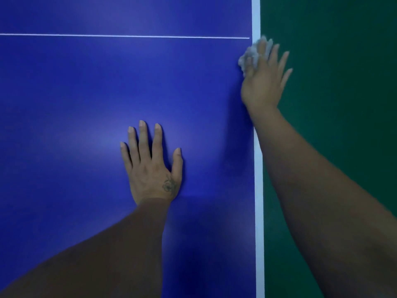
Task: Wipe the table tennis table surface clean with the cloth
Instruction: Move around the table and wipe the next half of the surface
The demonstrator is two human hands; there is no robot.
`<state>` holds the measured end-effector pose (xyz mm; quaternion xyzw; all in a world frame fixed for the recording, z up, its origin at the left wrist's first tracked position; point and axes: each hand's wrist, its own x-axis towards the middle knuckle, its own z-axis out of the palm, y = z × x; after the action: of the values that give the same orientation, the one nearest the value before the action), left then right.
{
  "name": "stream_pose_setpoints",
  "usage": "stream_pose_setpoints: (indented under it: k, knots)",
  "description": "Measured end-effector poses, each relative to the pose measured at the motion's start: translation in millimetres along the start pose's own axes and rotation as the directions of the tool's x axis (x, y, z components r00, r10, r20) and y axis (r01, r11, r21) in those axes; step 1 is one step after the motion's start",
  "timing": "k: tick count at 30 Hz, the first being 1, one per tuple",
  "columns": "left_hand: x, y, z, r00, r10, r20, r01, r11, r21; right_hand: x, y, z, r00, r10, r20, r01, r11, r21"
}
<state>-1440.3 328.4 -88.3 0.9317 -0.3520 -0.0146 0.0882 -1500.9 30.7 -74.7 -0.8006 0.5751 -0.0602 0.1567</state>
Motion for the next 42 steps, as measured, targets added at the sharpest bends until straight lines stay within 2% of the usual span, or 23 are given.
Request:
stream_pose_setpoints:
  k: [1,3,6,8,9,10,11,13,14,15,16,17,19,21,22,23,24,25,27,29,36,42]
  knots:
    - [0.2,-0.6,0.1,1.000,0.001,-0.001,-0.001,1.000,0.000,-6.0,-4.1,0.2,1.000,-0.007,-0.006,0.007,1.000,-0.015]
    - [0.3,-1.1,0.9,1.000,0.003,-0.006,-0.003,1.000,-0.006,-37.6,-14.0,9.4,0.974,-0.221,-0.041,0.215,0.970,-0.108]
    - [1.5,-0.6,2.6,1.000,0.003,-0.031,-0.003,1.000,-0.014,-96.7,-30.1,30.9,0.821,-0.569,0.035,0.570,0.818,-0.079]
    - [1.0,-0.9,2.8,0.999,0.005,-0.035,-0.006,1.000,-0.013,-99.3,-40.8,39.0,0.718,-0.694,0.063,0.696,0.716,-0.049]
    - [0.7,-0.7,2.4,0.999,0.006,-0.034,-0.006,1.000,-0.010,-84.0,-44.9,39.4,0.688,-0.721,0.080,0.725,0.685,-0.073]
    - [0.7,-0.4,2.0,0.999,0.005,-0.033,-0.005,1.000,-0.010,-61.6,-46.9,39.4,0.692,-0.716,0.096,0.722,0.682,-0.118]
    - [1.1,0.0,1.5,1.000,0.002,-0.028,-0.002,1.000,-0.012,-34.5,-47.5,36.9,0.742,-0.665,0.087,0.669,0.725,-0.162]
    - [1.1,0.6,0.9,1.000,-0.004,-0.007,0.004,1.000,-0.016,17.5,-37.7,22.3,0.908,-0.417,0.032,0.416,0.892,-0.176]
    - [0.9,0.9,0.7,1.000,-0.007,0.002,0.007,1.000,-0.014,35.1,-29.8,12.4,0.964,-0.264,0.015,0.264,0.955,-0.136]
    - [0.8,1.0,0.2,1.000,-0.010,0.009,0.010,1.000,-0.011,42.5,-23.2,2.3,0.991,-0.133,0.013,0.134,0.988,-0.073]
    - [1.0,0.9,-0.1,1.000,-0.010,0.011,0.010,1.000,-0.011,40.8,-19.6,-2.3,0.998,-0.063,0.021,0.063,0.998,-0.020]
    - [1.1,0.5,-0.3,1.000,-0.009,0.011,0.009,1.000,-0.012,28.9,-21.6,-3.4,0.998,-0.063,0.023,0.064,0.998,-0.022]
    - [1.1,-0.3,0.3,1.000,-0.008,-0.003,0.008,1.000,-0.015,-15.4,-29.4,8.4,0.963,-0.270,0.017,0.270,0.956,-0.111]
    - [1.2,-0.4,0.5,1.000,-0.006,-0.018,0.006,1.000,-0.017,-69.0,-31.4,24.2,0.824,-0.556,0.112,0.565,0.821,-0.081]
    - [1.0,-0.4,0.4,1.000,-0.003,-0.024,0.003,1.000,-0.020,-87.9,-25.4,29.0,0.743,-0.654,0.146,0.665,0.745,-0.046]
    - [1.0,0.0,0.2,1.000,0.001,-0.025,-0.001,1.000,-0.022,-94.3,-17.2,29.8,0.703,-0.696,0.146,0.706,0.708,-0.022]
    - [1.1,0.2,0.2,1.000,0.003,-0.021,-0.003,1.000,-0.021,-90.6,-7.6,27.1,0.713,-0.689,0.130,0.696,0.718,-0.011]
    - [1.0,0.2,0.1,1.000,0.001,-0.011,-0.001,1.000,-0.017,-83.2,2.2,23.1,0.765,-0.636,0.107,0.641,0.768,-0.017]
    - [0.3,0.3,0.0,1.000,-0.008,0.012,0.008,1.000,-0.005,-69.7,19.0,12.7,0.906,-0.414,0.088,0.417,0.908,-0.027]
    - [0.3,0.6,0.6,0.999,-0.012,0.036,0.012,1.000,0.002,-76.3,25.4,5.7,0.968,-0.234,0.089,0.232,0.972,0.025]
    - [-1.0,0.4,0.2,0.999,-0.013,0.041,0.013,1.000,0.003,-167.3,53.3,11.6,0.957,-0.286,0.052,0.287,0.958,-0.011]
    - [0.0,1.4,-2.2,0.999,-0.015,0.041,0.015,1.000,0.003,-211.9,70.6,10.7,0.946,-0.320,0.045,0.320,0.947,0.019]
